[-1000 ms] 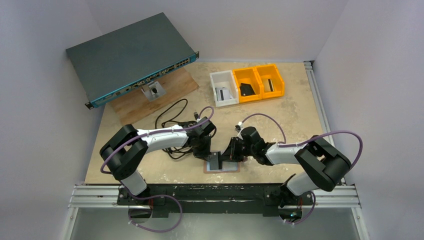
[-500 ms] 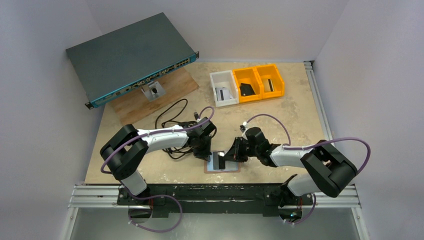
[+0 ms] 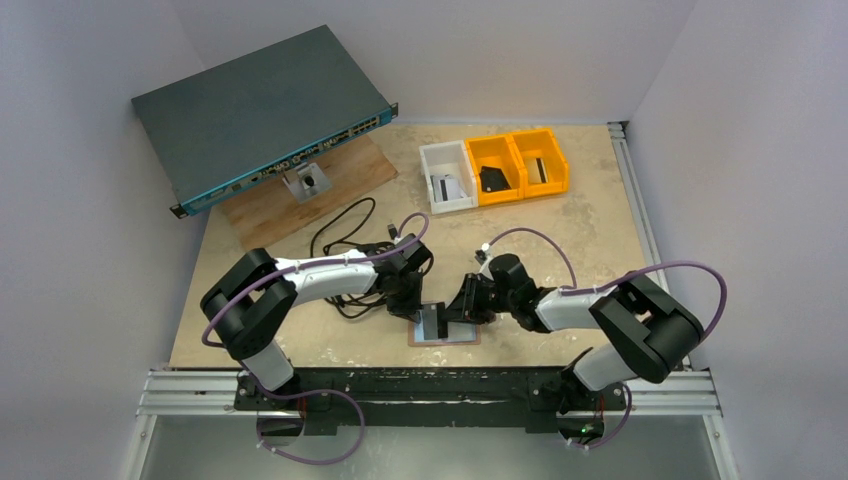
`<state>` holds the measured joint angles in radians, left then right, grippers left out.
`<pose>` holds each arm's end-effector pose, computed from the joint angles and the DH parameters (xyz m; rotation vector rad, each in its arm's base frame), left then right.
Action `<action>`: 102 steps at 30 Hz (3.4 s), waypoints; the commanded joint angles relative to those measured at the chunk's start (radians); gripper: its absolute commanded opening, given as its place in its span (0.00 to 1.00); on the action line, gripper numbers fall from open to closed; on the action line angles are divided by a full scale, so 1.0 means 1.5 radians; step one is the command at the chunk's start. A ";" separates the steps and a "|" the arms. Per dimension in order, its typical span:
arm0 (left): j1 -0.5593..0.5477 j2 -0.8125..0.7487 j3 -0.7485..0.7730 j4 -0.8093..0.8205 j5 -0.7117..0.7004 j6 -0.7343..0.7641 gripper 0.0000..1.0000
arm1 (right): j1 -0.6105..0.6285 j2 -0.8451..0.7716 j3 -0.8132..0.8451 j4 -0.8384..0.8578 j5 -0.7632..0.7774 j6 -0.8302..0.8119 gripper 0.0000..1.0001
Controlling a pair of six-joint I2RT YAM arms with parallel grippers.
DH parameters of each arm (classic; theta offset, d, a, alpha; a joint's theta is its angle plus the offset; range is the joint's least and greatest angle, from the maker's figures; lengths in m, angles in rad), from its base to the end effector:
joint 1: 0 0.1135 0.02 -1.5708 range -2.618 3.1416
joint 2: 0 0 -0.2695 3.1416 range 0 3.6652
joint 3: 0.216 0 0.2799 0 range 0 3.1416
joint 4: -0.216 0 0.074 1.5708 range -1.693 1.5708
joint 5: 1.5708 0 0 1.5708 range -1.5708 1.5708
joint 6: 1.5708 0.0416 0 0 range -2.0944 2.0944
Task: Take the credit cards out of the card holder
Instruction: Remove the credit card from the card holder, then place the credit card in the storage box.
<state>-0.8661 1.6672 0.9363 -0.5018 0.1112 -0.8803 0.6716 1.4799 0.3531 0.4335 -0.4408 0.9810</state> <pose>0.2088 -0.2527 0.1351 0.0071 2.9687 -0.4945 0.1870 0.1713 0.0894 0.1285 2.5698 1.2716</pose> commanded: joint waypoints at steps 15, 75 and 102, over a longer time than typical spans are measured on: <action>0.001 -0.001 -0.012 -0.051 -0.060 0.007 0.00 | -0.009 -0.185 0.016 -0.218 0.100 -0.053 0.00; 0.038 -0.293 0.061 -0.155 -0.040 0.117 0.78 | -0.388 0.254 0.752 -0.347 0.158 -0.141 0.00; -0.007 -0.194 0.084 -0.104 -0.022 0.088 0.80 | -0.358 0.182 0.731 -0.471 0.186 -0.211 0.32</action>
<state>-0.8394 1.3258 1.0172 -0.7078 0.0692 -0.7254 0.1112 1.9545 1.5616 -0.2825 -0.1799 0.6827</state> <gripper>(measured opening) 0.801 0.317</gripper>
